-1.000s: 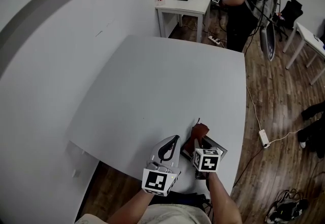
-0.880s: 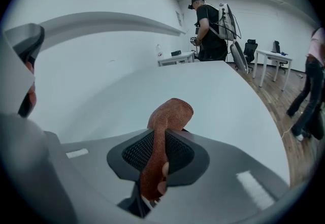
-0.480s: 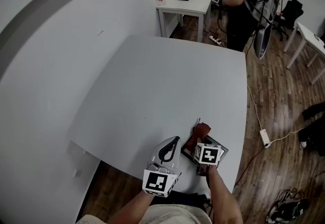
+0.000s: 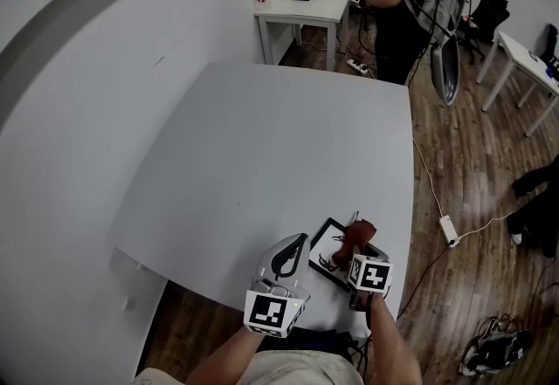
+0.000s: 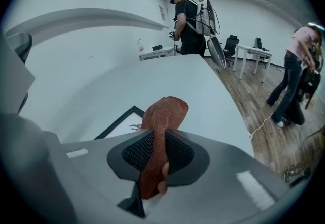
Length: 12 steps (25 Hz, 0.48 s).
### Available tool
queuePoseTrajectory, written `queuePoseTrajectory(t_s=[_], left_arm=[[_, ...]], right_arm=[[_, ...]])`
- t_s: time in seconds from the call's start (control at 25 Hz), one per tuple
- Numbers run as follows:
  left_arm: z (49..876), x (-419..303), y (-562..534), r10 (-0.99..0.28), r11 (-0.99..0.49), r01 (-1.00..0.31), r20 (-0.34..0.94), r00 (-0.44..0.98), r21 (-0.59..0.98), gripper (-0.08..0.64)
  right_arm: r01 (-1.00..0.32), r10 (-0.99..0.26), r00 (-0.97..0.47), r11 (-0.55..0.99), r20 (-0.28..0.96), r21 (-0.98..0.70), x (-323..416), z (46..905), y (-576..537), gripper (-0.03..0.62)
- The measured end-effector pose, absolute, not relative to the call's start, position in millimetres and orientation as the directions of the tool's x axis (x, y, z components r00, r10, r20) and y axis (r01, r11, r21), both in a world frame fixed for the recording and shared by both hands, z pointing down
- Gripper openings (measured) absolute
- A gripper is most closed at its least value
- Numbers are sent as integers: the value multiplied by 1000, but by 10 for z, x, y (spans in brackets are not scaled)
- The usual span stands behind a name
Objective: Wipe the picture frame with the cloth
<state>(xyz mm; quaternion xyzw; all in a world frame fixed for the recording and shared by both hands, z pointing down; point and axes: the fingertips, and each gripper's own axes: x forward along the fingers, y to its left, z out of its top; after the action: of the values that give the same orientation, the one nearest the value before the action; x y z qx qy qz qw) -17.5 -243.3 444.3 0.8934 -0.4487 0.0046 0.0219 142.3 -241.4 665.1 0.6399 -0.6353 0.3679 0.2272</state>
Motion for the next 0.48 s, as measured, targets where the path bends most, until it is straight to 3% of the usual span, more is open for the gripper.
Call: queuePoseTrajectory(t_s=[0.48], left_arm=[[4527,-31,-2368,-786,-616,-787,35,617,35,1]], right_arm=[[-966,-637,12,-207,771,-155,2017,6710,-1896,92]])
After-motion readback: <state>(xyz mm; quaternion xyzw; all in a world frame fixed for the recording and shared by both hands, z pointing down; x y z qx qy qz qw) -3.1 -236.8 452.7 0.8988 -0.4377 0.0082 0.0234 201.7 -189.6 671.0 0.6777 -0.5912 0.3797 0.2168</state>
